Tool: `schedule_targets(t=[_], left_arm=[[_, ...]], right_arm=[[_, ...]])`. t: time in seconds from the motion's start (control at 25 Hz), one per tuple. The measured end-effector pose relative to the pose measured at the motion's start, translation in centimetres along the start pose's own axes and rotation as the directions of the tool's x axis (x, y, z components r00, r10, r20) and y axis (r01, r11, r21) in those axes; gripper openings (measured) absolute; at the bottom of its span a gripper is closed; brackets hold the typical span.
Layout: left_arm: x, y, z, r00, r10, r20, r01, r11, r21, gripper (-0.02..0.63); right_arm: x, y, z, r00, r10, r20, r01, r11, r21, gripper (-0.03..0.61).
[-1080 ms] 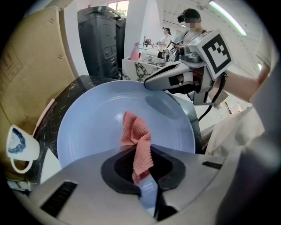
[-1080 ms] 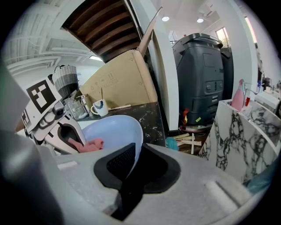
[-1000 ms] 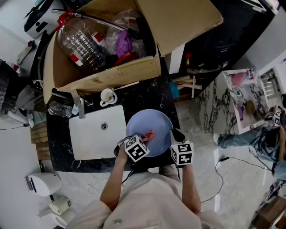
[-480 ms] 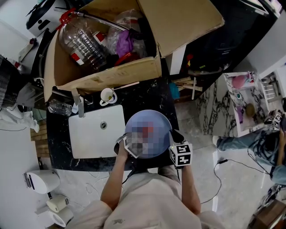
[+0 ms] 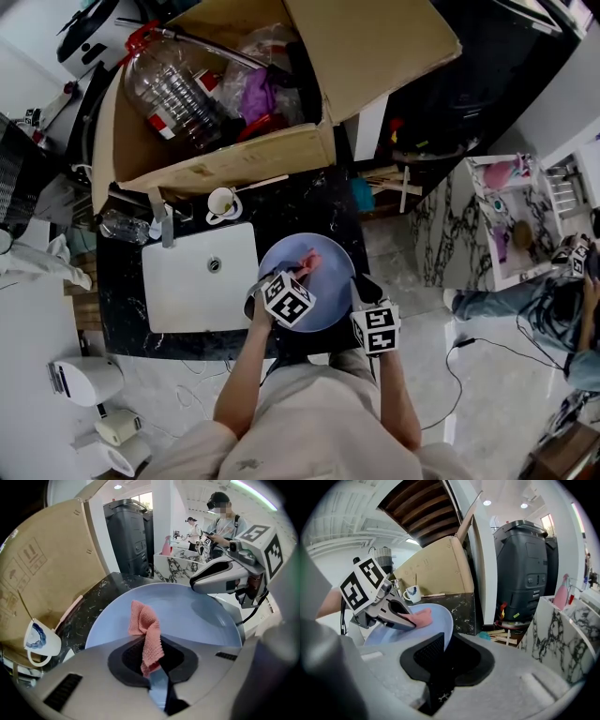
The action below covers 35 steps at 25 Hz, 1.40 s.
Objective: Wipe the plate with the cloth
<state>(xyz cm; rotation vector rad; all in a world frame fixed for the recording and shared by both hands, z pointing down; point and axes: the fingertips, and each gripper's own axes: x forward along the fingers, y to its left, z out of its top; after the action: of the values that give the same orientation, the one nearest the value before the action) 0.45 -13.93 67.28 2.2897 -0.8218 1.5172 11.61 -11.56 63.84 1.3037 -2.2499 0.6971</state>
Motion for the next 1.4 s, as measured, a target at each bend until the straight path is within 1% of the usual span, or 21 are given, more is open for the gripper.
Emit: schedule_targets(t=[0.12,0.24,0.32,0.44,0.6,0.84,1.04,1.2,1.28,1.4], left_arm=[[0.1,0.3,0.6,0.999,0.029,0.033,-0.028,0.999,-0.019,0.034],[-0.2,0.3,1.5,0.995,0.038,0.092,-0.032,0.998,-0.059,0.034],[-0.6,0.1,2.2,0.989,0.042,0.14,-0.031,0.996,-0.078,0.034],[-1.6,0.1,3.1,0.977,0.062,0.204,-0.046,0.996,-0.083,0.034],[-3.5,-0.1,4.3,0.952,0.09,0.293,-0.067,0.994,-0.087,0.034],[-6.7,0.0,5.1,0.902,0.14,0.407,-0.098,0.988,-0.123,0.034],[-9.0,0.0,5.2,0.863,0.179,0.473,-0.125,0.982,-0.143,0.034],[-10.7,0.1,5.1,0.83,0.208,0.517,-0.128,0.974,-0.186,0.034],[-11.2,0.1,5.0,0.82,0.212,0.532,-0.12,0.972,-0.202,0.034],[-11.6,0.0,4.7,0.813,0.218,0.54,-0.116,0.97,-0.215,0.034]], right_arm=[[-0.6,-0.6,0.6,0.999,-0.021,0.025,0.022,0.999,-0.023,0.046],[-1.4,-1.3,1.4,0.998,-0.03,0.052,0.031,0.999,-0.028,0.046],[-1.9,-1.5,1.7,0.997,-0.032,0.066,0.034,0.999,-0.031,0.046],[-2.3,-1.6,2.2,0.997,-0.028,0.078,0.032,0.999,-0.041,0.046],[-2.8,-0.9,3.0,0.996,-0.005,0.092,0.012,0.998,-0.068,0.044],[-3.5,0.2,5.1,0.988,0.027,0.154,-0.011,0.994,-0.106,0.046],[-4.0,1.1,7.0,0.978,0.056,0.202,-0.028,0.99,-0.14,0.045],[-4.2,2.1,8.0,0.971,0.085,0.222,-0.044,0.982,-0.183,0.044],[-4.4,2.5,8.3,0.97,0.097,0.224,-0.054,0.981,-0.188,0.044],[-4.5,2.9,8.3,0.971,0.105,0.215,-0.063,0.979,-0.195,0.044]])
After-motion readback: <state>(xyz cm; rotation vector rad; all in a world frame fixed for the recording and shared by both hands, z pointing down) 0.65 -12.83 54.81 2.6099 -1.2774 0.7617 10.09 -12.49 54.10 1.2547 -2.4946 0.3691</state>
